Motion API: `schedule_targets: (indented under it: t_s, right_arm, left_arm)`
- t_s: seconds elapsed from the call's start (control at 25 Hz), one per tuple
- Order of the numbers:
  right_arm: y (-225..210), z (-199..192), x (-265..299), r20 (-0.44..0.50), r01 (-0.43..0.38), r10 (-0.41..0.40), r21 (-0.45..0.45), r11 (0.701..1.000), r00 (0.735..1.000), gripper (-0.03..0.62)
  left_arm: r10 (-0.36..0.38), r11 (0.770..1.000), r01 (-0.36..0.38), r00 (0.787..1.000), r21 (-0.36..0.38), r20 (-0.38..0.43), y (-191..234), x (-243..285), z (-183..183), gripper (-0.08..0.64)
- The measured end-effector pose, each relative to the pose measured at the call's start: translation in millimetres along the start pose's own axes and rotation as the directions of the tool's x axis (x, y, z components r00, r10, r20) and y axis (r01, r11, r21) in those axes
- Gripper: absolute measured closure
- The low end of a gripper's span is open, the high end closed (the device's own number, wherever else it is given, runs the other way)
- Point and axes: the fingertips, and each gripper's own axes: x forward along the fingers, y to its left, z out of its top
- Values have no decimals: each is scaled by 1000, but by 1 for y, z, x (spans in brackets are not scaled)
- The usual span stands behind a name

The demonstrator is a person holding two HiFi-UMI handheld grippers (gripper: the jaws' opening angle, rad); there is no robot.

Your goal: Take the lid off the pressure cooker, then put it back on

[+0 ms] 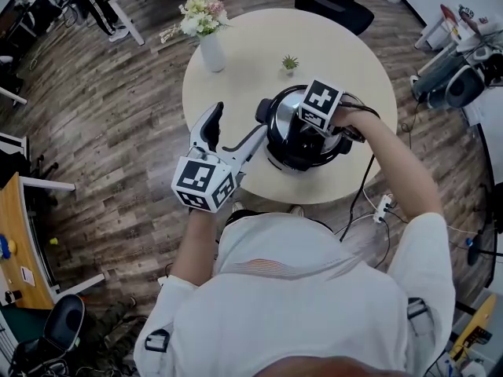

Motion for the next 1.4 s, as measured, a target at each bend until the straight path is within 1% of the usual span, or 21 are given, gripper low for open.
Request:
schedule_targets:
  t_s: [0.08, 0.12, 0.4, 0.64, 0.68, 0.72, 0.76, 0.84, 0.92, 0.96, 1.0, 1.04, 1.08, 1.16, 1.24, 1.28, 1.32, 1.36, 1.4]
  right_arm:
    - [-3, 0, -1, 2, -10, 10, 14, 1000, 1000, 268]
    - [-5, 0, -1, 1, -11, 11, 18, 1000, 1000, 302]
    - [-6, 0, 0, -19, -6, 6, 15, 1000, 1000, 307]
    - [-6, 1, 2, -20, -9, 10, 17, 1000, 1000, 305]
    - [-6, 1, 2, -22, -10, 10, 16, 1000, 1000, 305]
    - [-7, 1, 2, -24, -9, 10, 16, 1000, 1000, 305]
    - [-7, 1, 2, -27, -8, 9, 17, 1000, 1000, 305]
    - [-8, 1, 2, -29, -5, 6, 19, 1000, 1000, 305]
    - [-7, 1, 1, -27, -5, 5, 17, 1000, 1000, 305]
    - [-6, 1, 1, -27, -5, 5, 16, 1000, 1000, 305]
    - [-6, 1, 1, -27, -5, 5, 14, 1000, 1000, 305]
    - [-6, 1, 1, -29, -4, 5, 13, 1000, 1000, 305]
    - [-6, 1, 1, -31, -4, 4, 12, 1000, 1000, 305]
    - [-6, 0, 2, -37, -4, 4, 11, 1000, 999, 304]
    - [-7, 0, 2, -40, -4, 4, 11, 1000, 999, 304]
    - [-7, -1, 2, -40, -4, 4, 12, 1000, 999, 304]
    - [-8, -1, 2, -40, -4, 4, 14, 1000, 999, 304]
    - [-7, -1, 3, -39, -4, 4, 16, 1000, 999, 304]
    - [-7, -1, 3, -38, -3, 4, 18, 1000, 999, 304]
  left_arm:
    - [-5, 1000, 5, 1000, -1, -6, 0, 1, -2, 147]
    - [-6, 1000, 6, 1000, -2, -9, 0, 1, -3, 147]
    - [-12, 1000, 11, 1000, -7, -27, 3, 5, -9, 147]
    - [-11, 999, 7, 998, -50, -67, 16, 12, -27, 147]
    - [-15, 998, 9, 997, -68, -78, 19, 14, -32, 147]
    - [-25, 994, 16, 996, -106, -86, 23, 16, -38, 147]
    - [-40, 986, 24, 995, -165, -89, 27, 19, -45, 147]
    - [-58, 957, 29, 994, -290, -92, 40, 26, -61, 147]
    - [-70, 928, 23, 991, -371, -112, 50, 34, -84, 147]
    - [-87, 909, 28, 988, -415, -124, 52, 39, -97, 147]
    - [-114, 880, 40, 985, -474, -129, 53, 44, -110, 147]
    - [-144, 837, 54, 982, -545, -124, 53, 50, -122, 147]
    - [-175, 783, 69, 978, -619, -112, 53, 55, -133, 147]
    - [-235, 663, 105, 969, -742, -73, 52, 67, -151, 149]
    - [-298, 555, 142, 954, -820, -36, 48, 79, -166, 150]
    - [-319, 509, 152, 947, -847, -21, 46, 85, -172, 150]
    - [-327, 470, 156, 945, -869, -7, 46, 89, -178, 155]
    - [-323, 429, 159, 946, -889, 13, 48, 92, -182, 168]
    - [-312, 383, 165, 949, -909, 40, 52, 95, -183, 183]
